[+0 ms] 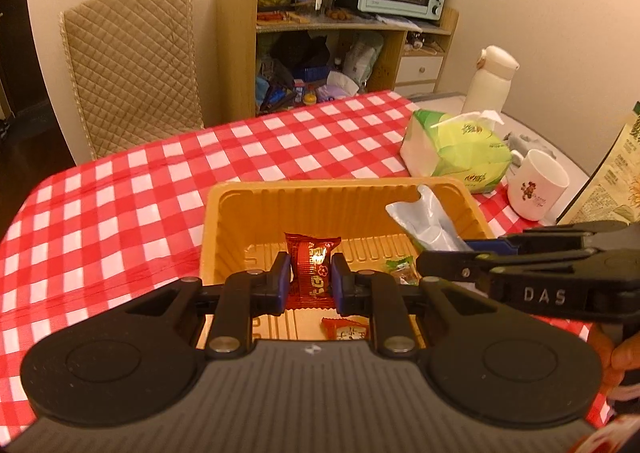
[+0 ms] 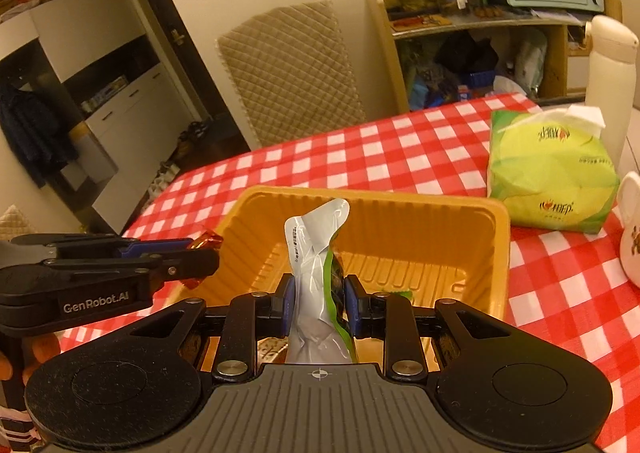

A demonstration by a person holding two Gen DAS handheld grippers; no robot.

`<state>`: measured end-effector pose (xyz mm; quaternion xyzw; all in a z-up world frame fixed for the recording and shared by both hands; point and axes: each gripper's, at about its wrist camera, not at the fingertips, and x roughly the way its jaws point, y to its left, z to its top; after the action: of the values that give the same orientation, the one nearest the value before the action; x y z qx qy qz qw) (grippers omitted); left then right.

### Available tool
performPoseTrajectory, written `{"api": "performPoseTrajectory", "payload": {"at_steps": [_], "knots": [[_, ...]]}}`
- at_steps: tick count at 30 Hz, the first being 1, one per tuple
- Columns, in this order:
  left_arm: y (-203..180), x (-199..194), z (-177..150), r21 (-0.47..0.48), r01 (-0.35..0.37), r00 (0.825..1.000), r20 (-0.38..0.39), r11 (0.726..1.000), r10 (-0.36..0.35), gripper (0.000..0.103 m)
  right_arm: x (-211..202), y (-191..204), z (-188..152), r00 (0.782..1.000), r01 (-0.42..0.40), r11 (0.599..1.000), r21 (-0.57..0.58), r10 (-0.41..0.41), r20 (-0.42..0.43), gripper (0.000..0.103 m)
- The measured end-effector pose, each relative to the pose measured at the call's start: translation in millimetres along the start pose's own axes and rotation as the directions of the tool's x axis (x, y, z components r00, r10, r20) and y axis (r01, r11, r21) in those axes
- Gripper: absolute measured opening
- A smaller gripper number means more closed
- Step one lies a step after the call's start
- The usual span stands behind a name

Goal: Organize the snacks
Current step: 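Carry the red candy with the left gripper while the right carries the silver pouch to the tray, then open the left gripper over the tray while the right gripper drops the silver pouch in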

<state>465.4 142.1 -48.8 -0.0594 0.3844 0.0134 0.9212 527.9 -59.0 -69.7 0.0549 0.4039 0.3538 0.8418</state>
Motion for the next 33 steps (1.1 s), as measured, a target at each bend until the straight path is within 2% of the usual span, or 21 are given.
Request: {"api": "performPoseTrajectory", "payload": {"at_steps": [14,24,28,33], "knots": [[0.8,41.2,0.4,0.003,0.011,0.998,-0.061,1.000,-0.011,0.019,22.1,-7.9,-8.1,0.999,0.029,0.997,0.065,-0.026,-0.036,0.027],[3.3,43.2,0.6,-0.007,0.018,0.998,-0.060,1.000,-0.018,0.020,24.6,-4.8,-7.3,0.999,0.035,0.996,0.079,-0.032,-0.039,0.027],[5.3,39.3,0.2,-0.014,0.020,0.998,-0.054,1.000,-0.020,0.026,26.5,-5.3,-6.7,0.998,0.040,0.996,0.082,-0.037,-0.041,0.027],[6.7,37.6,-0.3,-0.015,0.021,0.998,-0.052,1.000,-0.022,0.026,29.3,-5.0,-6.4,0.998,0.047,0.995,0.088,-0.043,-0.042,0.027]]}}
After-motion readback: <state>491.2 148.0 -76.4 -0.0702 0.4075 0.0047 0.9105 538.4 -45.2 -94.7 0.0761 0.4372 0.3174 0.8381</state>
